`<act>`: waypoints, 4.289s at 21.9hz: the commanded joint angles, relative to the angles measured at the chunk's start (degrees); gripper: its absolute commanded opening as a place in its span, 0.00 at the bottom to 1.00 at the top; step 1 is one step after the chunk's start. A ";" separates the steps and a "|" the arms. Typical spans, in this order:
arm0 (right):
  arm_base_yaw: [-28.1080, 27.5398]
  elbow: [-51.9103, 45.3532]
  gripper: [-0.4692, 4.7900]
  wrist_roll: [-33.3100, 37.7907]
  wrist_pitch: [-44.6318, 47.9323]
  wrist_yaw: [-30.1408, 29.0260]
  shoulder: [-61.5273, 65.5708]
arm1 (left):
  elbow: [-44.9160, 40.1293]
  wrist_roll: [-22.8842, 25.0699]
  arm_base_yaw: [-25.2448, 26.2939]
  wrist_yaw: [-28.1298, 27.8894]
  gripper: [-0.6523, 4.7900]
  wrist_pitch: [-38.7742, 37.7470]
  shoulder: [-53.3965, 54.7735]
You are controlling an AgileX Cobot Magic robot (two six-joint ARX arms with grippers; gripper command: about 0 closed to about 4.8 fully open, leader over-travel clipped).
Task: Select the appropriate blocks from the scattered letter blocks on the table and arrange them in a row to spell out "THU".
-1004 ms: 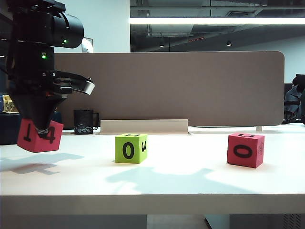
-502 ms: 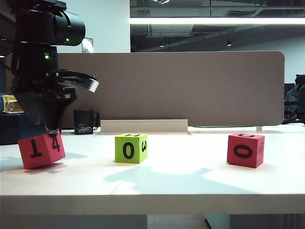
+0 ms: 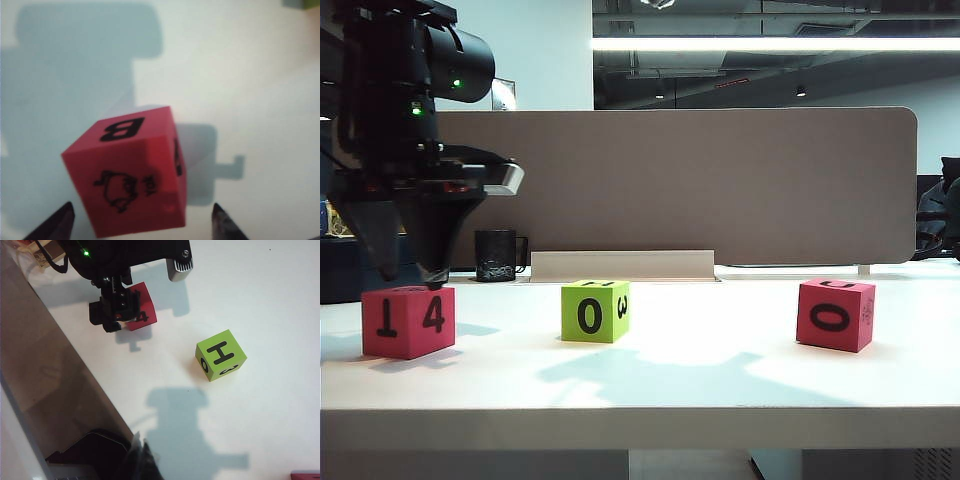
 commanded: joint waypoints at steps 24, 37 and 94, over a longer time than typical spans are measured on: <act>0.11 0.24 0.08 -1.42 1.20 -0.13 -0.07 | 0.22 -0.87 -0.07 -2.69 0.75 -1.55 1.57; 0.09 0.24 0.08 -1.66 1.18 -0.13 -0.07 | 0.24 -2.23 -0.04 -15.15 0.75 1.40 3.43; 0.04 0.24 0.08 -1.86 0.42 -0.07 -0.07 | 2.73 -5.73 2.19 -25.05 0.33 13.00 3.19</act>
